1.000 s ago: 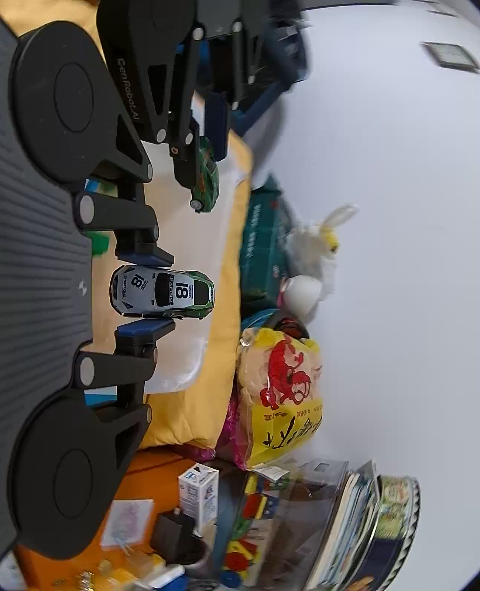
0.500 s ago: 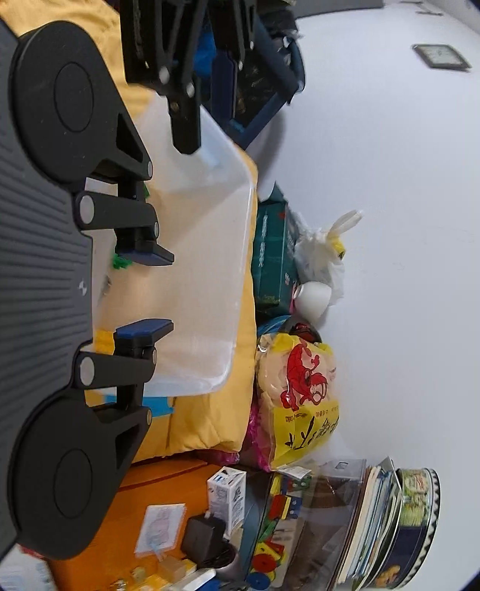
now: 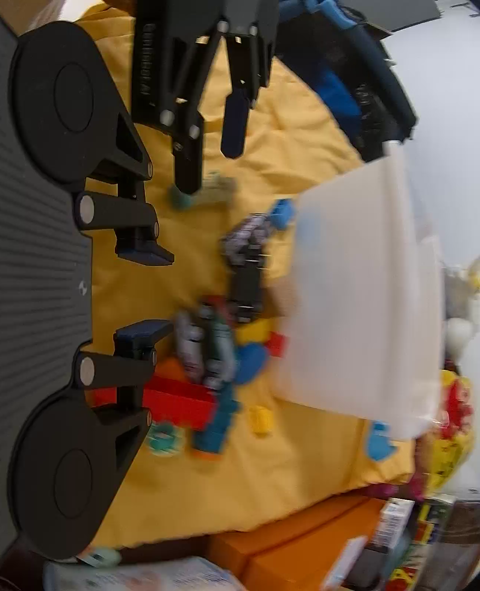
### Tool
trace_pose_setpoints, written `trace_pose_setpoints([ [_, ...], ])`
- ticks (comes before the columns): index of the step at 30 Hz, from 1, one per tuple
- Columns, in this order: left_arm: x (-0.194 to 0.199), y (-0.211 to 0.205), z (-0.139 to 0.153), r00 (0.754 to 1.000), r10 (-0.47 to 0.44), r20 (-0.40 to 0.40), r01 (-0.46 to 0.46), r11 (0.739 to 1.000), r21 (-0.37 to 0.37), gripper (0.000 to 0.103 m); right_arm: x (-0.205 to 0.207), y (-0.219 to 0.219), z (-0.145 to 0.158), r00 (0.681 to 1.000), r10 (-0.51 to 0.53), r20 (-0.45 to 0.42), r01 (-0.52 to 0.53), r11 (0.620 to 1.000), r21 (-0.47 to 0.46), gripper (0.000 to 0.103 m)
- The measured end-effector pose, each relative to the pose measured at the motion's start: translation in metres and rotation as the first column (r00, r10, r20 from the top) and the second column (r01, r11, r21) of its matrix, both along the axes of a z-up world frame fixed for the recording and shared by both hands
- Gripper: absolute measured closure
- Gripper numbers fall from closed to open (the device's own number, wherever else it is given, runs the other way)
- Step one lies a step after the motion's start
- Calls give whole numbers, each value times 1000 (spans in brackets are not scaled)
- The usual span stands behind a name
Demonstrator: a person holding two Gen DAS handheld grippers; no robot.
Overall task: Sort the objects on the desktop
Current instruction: 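Grasp the beige toy figure with the left tool while the right tool grasps the teal figure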
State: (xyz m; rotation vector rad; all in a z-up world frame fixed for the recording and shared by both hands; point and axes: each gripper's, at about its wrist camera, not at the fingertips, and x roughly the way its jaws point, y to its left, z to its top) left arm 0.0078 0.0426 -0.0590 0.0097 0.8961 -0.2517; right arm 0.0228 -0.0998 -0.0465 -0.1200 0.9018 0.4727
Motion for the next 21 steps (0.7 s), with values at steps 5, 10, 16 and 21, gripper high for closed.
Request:
trace_pose_setpoints([
  [5, 13, 5, -14, 995, 65, -71, -69, 996, -57, 45, -14, 3, -10, 1000, 17, -8, -17, 999, -42, 66],
  [10, 31, 9, -22, 990, 119, -80, -124, 990, -67, 66, -27, 4, -9, 999, 41, 32, -38, 997, -71, 66],
  [16, 14, 6, -21, 996, -40, -76, 37, 998, -42, 76, -38, -8, 8, 986, -16, 166, 37, 992, -121, 66],
  [21, -5, -1, -21, 993, -91, -81, 89, 996, -23, 76, -17, -38, 28, 956, -160, 245, 177, 983, -48, 65],
])
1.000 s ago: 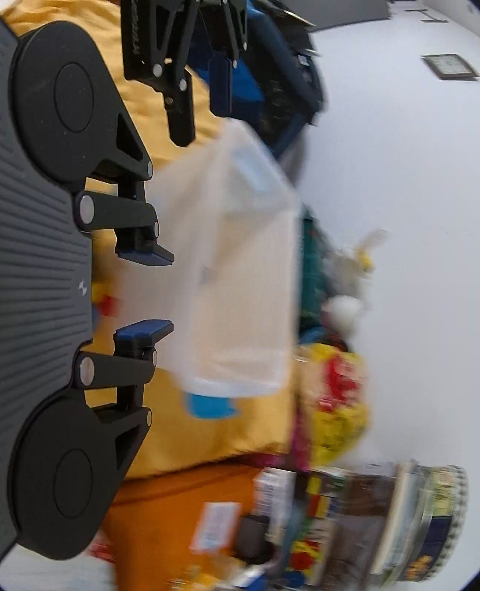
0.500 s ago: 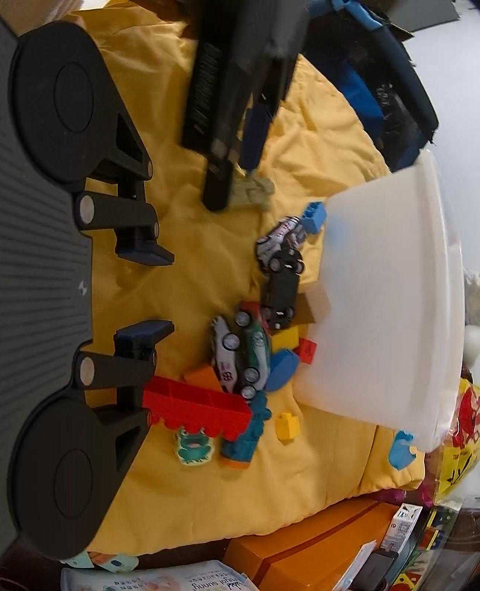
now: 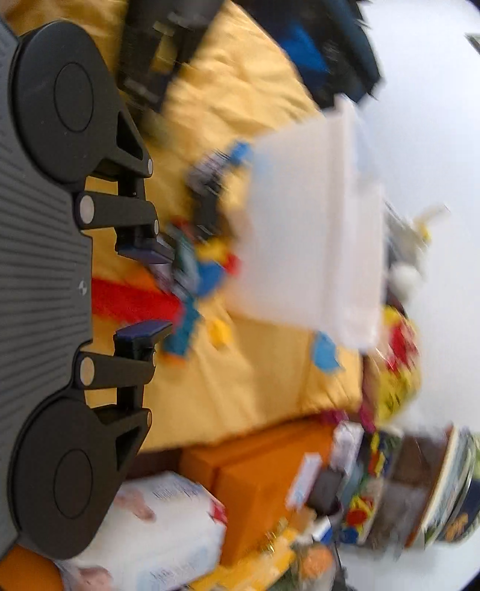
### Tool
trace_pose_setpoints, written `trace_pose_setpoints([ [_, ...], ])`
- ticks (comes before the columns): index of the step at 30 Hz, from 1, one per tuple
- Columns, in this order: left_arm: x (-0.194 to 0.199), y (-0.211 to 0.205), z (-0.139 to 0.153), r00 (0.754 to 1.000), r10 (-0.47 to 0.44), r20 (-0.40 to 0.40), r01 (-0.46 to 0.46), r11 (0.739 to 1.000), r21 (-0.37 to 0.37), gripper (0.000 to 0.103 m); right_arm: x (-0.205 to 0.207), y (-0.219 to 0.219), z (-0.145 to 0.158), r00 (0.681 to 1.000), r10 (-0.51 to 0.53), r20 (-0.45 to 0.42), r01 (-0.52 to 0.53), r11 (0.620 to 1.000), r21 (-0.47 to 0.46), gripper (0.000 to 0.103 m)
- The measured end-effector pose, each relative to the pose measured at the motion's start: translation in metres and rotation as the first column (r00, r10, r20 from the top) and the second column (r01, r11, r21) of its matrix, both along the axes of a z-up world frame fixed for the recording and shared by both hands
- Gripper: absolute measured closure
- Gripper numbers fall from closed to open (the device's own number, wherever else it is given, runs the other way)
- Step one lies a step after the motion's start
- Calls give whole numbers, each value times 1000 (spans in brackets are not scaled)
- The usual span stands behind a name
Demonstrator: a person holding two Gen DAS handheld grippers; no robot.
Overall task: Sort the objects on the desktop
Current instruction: 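Grasp the beige toy figure with the left tool while the right tool grasps the teal figure, then carry both figures over the white bin and open both tools to drop them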
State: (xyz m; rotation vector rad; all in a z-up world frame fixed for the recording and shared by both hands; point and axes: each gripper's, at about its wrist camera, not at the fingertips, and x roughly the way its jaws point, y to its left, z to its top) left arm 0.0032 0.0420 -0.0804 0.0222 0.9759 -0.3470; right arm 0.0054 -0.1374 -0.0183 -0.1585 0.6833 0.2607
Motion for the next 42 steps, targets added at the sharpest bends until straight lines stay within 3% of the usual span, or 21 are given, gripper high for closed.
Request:
trace_pose_setpoints([
  [3, -2, -3, -1, 1000, -22, -3, 22, 1000, 16, 76, 32, -6, -1, 1000, 12, -19, -14, 992, -128, 65],
  [7, -1, 0, 0, 1000, -8, -13, 8, 1000, -4, 75, 72, -31, -8, 983, 102, -153, -119, 987, -106, 65],
  [10, -2, 0, -1, 1000, 0, -11, 0, 1000, -3, 75, 89, -31, -17, 946, 217, -240, -260, 951, -165, 64],
  [13, -3, -1, 1, 1000, -6, -17, 6, 1000, 9, 74, 98, -21, -25, 899, 332, -285, -383, 912, -147, 64],
  [17, -4, -2, 2, 1000, -7, -26, 8, 1000, 13, 74, 110, -6, -39, 867, 380, -323, -446, 881, -161, 62],
  [19, -6, -2, 2, 1000, -15, -26, 15, 1000, 15, 74, 114, -5, -39, 870, 377, -317, -434, 891, -134, 66],
  [20, -7, -3, 2, 1000, -13, -22, 14, 1000, 19, 74, 113, -6, -39, 873, 371, -316, -424, 898, -117, 74],
  [25, -10, -4, 2, 1000, -4, -1, 4, 1000, 30, 75, 103, -14, -33, 908, 313, -279, -350, 932, -94, 74],
  [29, -11, -5, 2, 1000, 2, 12, -3, 999, 38, 75, 86, -11, -2, 959, 238, -154, -263, 949, -175, 74],
  [33, -12, -7, 3, 1000, -5, 25, 4, 999, 52, 75, 56, 1, 32, 963, 263, -66, -268, 960, -82, 74],
  [36, -12, -7, 2, 1000, -8, 25, 6, 998, 57, 75, 41, 18, 31, 954, 279, -112, -280, 960, 9, 74],
  [42, -17, -6, 2, 999, -10, 40, 7, 998, 56, 75, 26, 38, -15, 945, 215, -248, -200, 976, 85, 74],
])
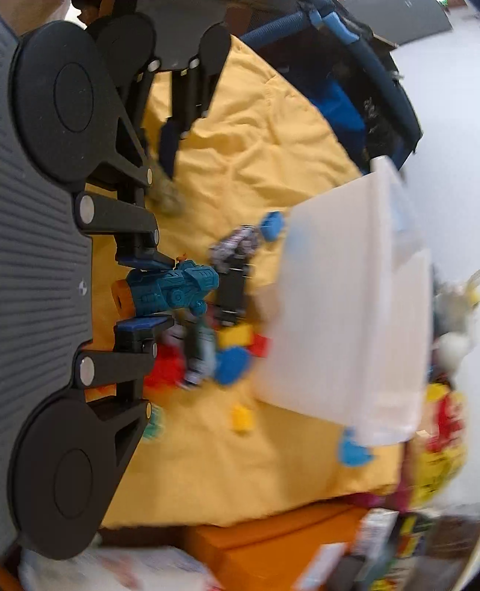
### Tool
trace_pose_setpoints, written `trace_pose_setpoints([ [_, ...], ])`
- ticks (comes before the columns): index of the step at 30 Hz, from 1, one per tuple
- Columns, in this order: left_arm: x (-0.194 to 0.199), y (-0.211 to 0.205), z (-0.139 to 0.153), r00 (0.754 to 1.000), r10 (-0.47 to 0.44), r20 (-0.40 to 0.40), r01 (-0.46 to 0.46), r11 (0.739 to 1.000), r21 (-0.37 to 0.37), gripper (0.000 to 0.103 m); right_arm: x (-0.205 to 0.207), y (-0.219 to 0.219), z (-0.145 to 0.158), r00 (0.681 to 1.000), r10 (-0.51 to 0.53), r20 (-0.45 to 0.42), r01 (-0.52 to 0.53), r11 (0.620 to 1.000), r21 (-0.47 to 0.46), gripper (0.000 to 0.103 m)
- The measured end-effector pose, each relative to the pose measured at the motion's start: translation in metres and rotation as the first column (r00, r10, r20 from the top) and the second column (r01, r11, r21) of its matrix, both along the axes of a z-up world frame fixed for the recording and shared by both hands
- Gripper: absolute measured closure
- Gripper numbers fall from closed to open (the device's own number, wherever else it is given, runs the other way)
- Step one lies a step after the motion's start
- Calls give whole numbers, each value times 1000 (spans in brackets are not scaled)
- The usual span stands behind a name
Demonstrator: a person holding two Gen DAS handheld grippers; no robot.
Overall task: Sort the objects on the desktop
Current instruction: 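Carry both figures over the white bin and open both tools to drop them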
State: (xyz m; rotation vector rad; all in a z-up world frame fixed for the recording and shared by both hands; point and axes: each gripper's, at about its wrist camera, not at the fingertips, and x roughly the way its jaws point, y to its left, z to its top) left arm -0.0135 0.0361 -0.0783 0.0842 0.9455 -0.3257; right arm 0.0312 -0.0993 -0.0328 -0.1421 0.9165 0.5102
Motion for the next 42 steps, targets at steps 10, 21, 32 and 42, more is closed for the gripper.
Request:
trace_pose_setpoints([
  [10, -4, 5, 46, 992, -7, 127, 9, 1000, -21, 75, -20, 3, -2, 1000, -1, 23, 2, 999, -51, 74],
  [21, 21, 15, 139, 917, 12, 398, -5, 1000, -17, 75, 5, -2, 75, 978, -57, 200, 49, 998, 47, 74],
  [32, 104, 26, 159, 889, 91, 449, -93, 995, -17, 75, 72, 4, 104, 941, -113, 319, 99, 993, 61, 74],
  [42, 157, 33, 128, 918, 92, 386, -117, 992, 41, 75, 125, 29, 87, 952, -140, 271, 138, 990, 26, 74],
])
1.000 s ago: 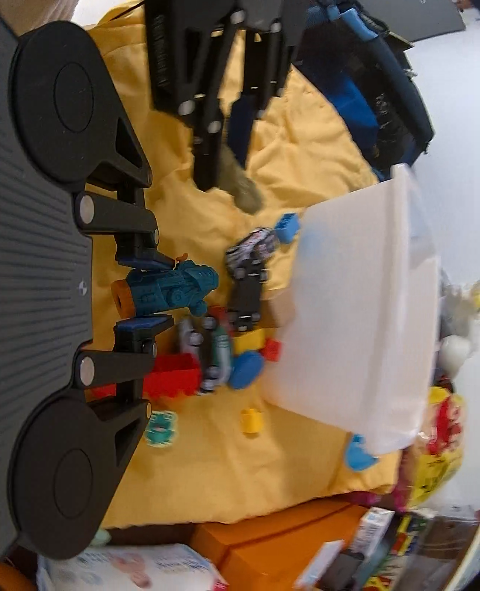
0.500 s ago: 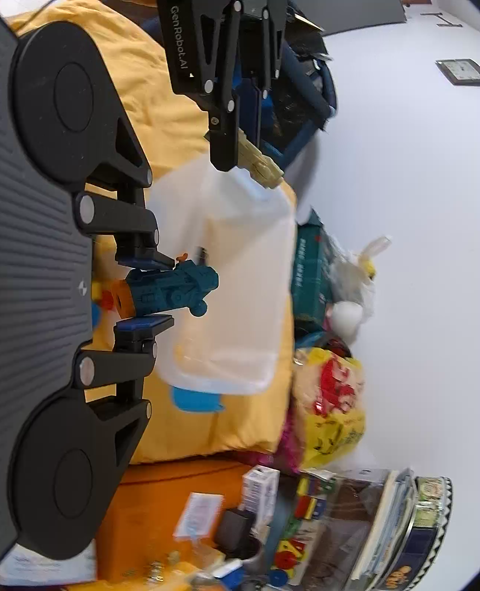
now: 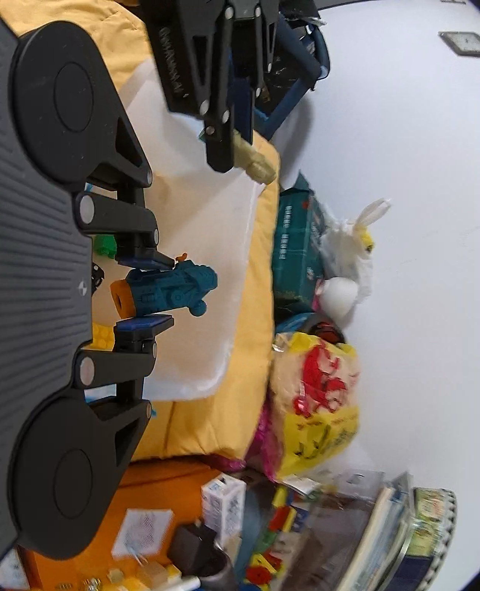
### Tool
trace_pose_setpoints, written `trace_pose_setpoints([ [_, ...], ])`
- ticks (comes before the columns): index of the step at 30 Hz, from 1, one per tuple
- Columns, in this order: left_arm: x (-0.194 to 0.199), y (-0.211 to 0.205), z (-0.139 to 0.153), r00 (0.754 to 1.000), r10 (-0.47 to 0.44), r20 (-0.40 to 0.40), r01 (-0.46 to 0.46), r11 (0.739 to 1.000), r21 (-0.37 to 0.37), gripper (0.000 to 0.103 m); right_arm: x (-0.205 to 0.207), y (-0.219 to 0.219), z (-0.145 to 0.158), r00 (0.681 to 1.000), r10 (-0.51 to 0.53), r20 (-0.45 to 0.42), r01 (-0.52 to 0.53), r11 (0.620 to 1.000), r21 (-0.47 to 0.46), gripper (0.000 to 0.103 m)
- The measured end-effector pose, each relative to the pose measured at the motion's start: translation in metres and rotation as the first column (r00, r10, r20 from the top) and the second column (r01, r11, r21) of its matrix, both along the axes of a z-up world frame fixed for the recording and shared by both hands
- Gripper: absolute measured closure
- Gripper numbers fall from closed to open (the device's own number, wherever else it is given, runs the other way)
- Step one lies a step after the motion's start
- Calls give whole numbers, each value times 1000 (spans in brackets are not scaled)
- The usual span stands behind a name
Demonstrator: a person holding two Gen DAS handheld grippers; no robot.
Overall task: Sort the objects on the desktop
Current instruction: 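Carry both figures over the white bin and open both tools to drop them, then move the right tool back to the toys and grasp the grey car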
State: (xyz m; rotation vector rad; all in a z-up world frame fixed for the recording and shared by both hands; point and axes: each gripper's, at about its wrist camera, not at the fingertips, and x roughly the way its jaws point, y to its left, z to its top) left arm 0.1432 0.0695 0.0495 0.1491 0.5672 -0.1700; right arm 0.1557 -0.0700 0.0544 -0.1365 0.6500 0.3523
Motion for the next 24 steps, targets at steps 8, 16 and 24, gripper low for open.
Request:
trace_pose_setpoints([
  [8, 13, 5, -21, 997, -3, -75, 3, 1000, -3, 75, 11, 8, -17, 999, -6, -54, 6, 1000, -2, 73],
  [16, -12, 5, -8, 999, -1, -33, -1, 997, -72, 59, 4, -1, -12, 999, -36, -40, 37, 999, 23, 65],
  [24, -81, -4, 3, 999, -28, 26, 31, 994, -105, 39, -36, -14, 5, 1000, -17, 5, 16, 996, 87, 60],
])
